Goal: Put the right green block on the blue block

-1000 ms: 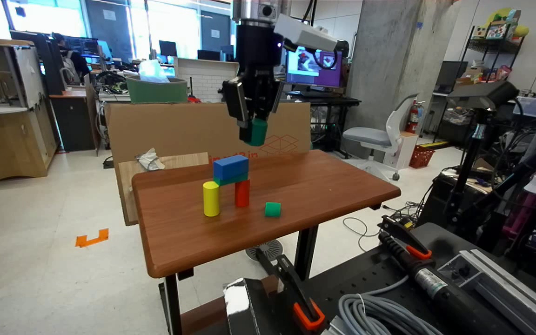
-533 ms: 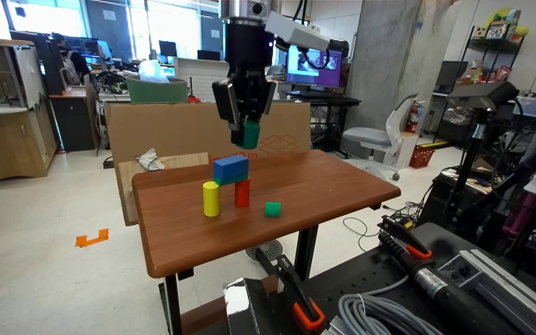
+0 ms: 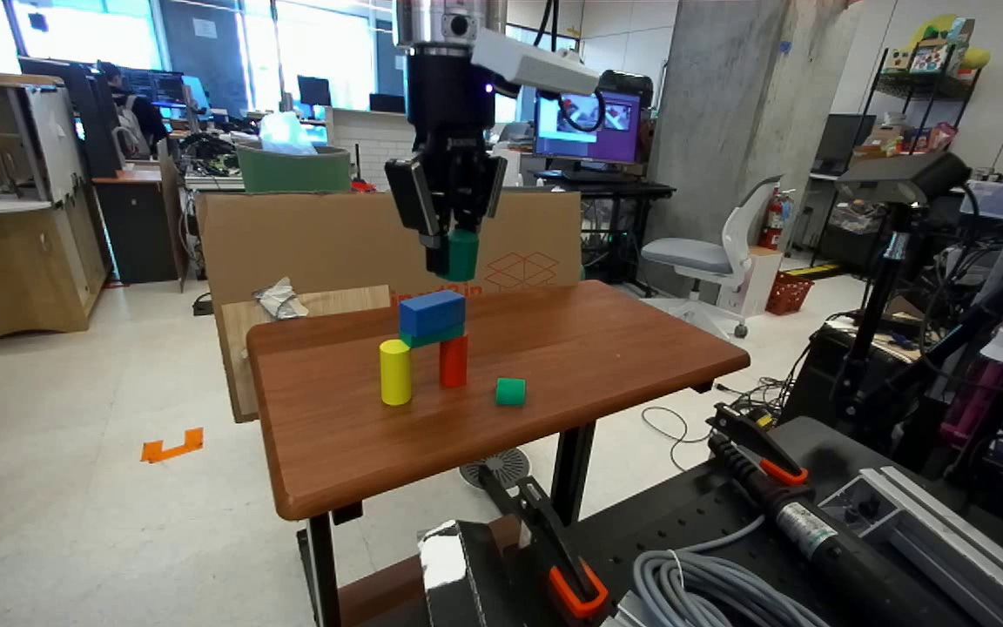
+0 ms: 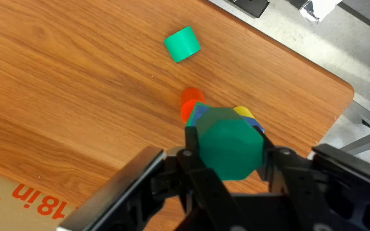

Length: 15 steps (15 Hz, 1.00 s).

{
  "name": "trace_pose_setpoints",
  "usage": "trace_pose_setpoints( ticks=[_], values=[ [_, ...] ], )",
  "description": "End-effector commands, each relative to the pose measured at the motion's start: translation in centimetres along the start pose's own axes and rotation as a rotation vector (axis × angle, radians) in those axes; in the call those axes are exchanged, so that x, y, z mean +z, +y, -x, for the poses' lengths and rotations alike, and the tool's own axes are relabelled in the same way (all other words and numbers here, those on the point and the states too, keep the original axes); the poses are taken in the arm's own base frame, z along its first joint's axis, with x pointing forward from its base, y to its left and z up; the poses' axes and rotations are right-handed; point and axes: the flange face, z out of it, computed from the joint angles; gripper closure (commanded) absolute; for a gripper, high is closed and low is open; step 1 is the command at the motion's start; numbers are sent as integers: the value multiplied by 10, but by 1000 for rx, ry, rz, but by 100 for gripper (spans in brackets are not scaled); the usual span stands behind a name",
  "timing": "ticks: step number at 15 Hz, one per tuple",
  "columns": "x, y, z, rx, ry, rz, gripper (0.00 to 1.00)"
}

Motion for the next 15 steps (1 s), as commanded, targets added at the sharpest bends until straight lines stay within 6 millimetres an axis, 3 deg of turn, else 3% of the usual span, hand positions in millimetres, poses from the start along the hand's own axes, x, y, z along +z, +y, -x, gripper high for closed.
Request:
trace_pose_setpoints(
  ticks=[1, 10, 11, 12, 13, 15],
  values=[
    [3, -2, -19, 12, -40, 11, 83],
    [21, -14, -35, 0, -78, 3, 83],
    [21, -13, -36, 0, -78, 3, 77],
    [21, -12, -36, 2, -77, 0, 33],
    [20, -11, -36, 4, -74, -2, 32],
    [15, -10, -35, 8, -74, -5, 19]
  ],
)
